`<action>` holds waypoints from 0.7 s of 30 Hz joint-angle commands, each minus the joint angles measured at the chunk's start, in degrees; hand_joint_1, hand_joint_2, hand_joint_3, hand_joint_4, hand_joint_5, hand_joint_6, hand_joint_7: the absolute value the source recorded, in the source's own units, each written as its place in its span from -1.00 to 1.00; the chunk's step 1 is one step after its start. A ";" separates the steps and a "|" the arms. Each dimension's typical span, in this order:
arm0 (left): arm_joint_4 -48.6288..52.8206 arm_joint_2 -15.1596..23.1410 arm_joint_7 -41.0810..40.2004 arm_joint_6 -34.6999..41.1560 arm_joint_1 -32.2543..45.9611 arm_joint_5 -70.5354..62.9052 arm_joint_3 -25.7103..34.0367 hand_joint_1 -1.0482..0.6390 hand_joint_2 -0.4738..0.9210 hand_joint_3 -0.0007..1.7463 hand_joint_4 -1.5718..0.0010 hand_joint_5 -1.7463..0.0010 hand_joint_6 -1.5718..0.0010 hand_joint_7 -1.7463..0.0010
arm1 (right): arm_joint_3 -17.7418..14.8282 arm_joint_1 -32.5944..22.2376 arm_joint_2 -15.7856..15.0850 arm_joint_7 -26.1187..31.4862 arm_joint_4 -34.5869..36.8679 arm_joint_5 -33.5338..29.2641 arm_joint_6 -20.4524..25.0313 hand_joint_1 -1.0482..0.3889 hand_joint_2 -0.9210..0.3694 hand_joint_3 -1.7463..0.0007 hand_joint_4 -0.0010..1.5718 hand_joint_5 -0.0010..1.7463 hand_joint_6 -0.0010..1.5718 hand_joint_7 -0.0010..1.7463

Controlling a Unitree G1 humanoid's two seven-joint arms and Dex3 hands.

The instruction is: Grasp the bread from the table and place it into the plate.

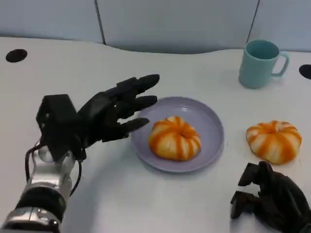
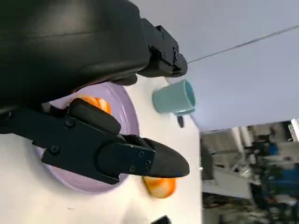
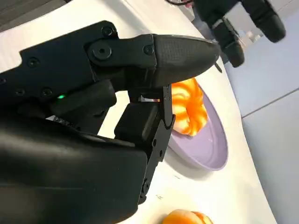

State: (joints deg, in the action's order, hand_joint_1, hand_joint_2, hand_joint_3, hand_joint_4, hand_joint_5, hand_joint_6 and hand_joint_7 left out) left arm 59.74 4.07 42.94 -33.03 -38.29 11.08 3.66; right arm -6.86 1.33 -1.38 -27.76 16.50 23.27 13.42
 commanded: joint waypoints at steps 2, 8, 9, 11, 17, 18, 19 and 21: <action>-8.32 -1.23 4.84 7.93 7.60 9.49 5.31 -0.50 1.00 -0.79 0.56 0.38 0.53 0.93 | -0.34 -0.80 -0.77 0.06 1.44 -0.31 0.49 -0.18 -1.00 0.48 0.59 0.28 0.47 0.16; -22.34 -4.57 2.21 21.13 17.70 17.30 7.97 -0.40 1.00 -0.86 0.27 0.33 0.28 0.90 | -0.49 -0.66 -0.72 0.23 1.38 -0.21 0.89 -0.18 -1.00 0.48 0.59 0.28 0.45 0.16; -24.65 -5.09 1.63 23.41 19.20 18.43 8.24 -0.39 1.00 -0.87 0.25 0.31 0.25 0.90 | -0.53 -0.66 -0.57 0.54 1.30 -0.26 0.94 -0.19 -1.00 0.49 0.59 0.28 0.45 0.16; -29.21 -6.31 -1.50 26.84 22.33 19.54 8.65 -0.36 1.00 -0.86 0.19 0.26 0.15 0.86 | -0.58 -0.73 -0.36 0.80 1.15 -0.19 1.08 -0.19 -1.00 0.51 0.59 0.27 0.46 0.16; -39.68 -8.53 -10.14 33.16 29.43 19.98 8.72 -0.27 1.00 -0.65 0.17 -0.19 -0.05 0.74 | 0.05 -0.93 -0.27 1.17 0.82 -0.92 0.60 -0.19 -1.00 0.50 0.61 0.28 0.47 0.16; -40.94 -8.64 -11.25 34.07 30.37 19.89 8.65 -0.27 1.00 -0.64 0.17 -0.22 -0.06 0.73 | 0.16 -0.97 -0.36 1.17 0.70 -1.04 0.58 -0.19 -1.00 0.50 0.61 0.28 0.47 0.16; -41.92 -8.69 -12.12 34.66 31.21 19.71 8.57 -0.25 1.00 -0.62 0.19 -0.31 -0.01 0.56 | 0.15 -0.96 -0.36 1.22 0.68 -1.02 0.60 -0.18 -1.00 0.49 0.61 0.28 0.47 0.17; -43.07 -8.72 -13.16 35.60 32.47 19.85 8.65 -0.22 0.99 -0.57 0.16 -0.37 0.17 0.19 | 0.02 -0.89 -0.26 1.28 0.80 -0.91 0.49 -0.18 -1.00 0.50 0.61 0.28 0.47 0.18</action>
State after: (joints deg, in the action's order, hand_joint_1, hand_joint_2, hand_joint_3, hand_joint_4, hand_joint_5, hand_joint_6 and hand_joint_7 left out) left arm 18.80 -5.13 31.54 1.40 -7.62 30.86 11.86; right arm -6.74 1.44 -1.14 -27.16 16.53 22.88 13.35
